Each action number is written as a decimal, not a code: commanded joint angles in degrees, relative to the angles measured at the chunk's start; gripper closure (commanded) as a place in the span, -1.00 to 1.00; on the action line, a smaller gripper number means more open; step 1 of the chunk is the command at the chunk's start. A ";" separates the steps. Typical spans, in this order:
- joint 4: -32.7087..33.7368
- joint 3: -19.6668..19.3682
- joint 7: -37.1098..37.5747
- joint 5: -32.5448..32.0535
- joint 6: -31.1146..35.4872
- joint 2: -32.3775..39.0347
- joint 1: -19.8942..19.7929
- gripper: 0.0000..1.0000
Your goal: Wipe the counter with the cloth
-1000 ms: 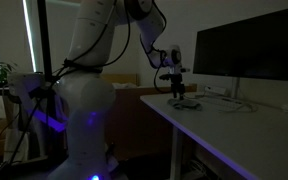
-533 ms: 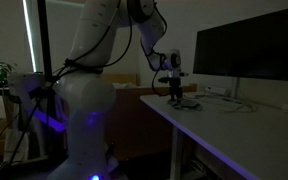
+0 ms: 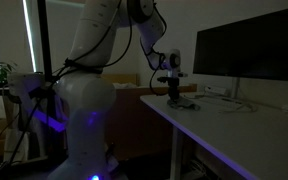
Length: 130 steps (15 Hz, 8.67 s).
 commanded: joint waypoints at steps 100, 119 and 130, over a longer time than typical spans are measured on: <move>-5.64 -25.65 -22.32 -2.05 -18.42 -7.63 -28.22 0.84; -4.74 -22.62 -8.71 -3.80 -8.96 -3.58 -21.84 0.86; 4.91 -23.06 11.28 -3.32 -16.51 5.23 -21.29 0.85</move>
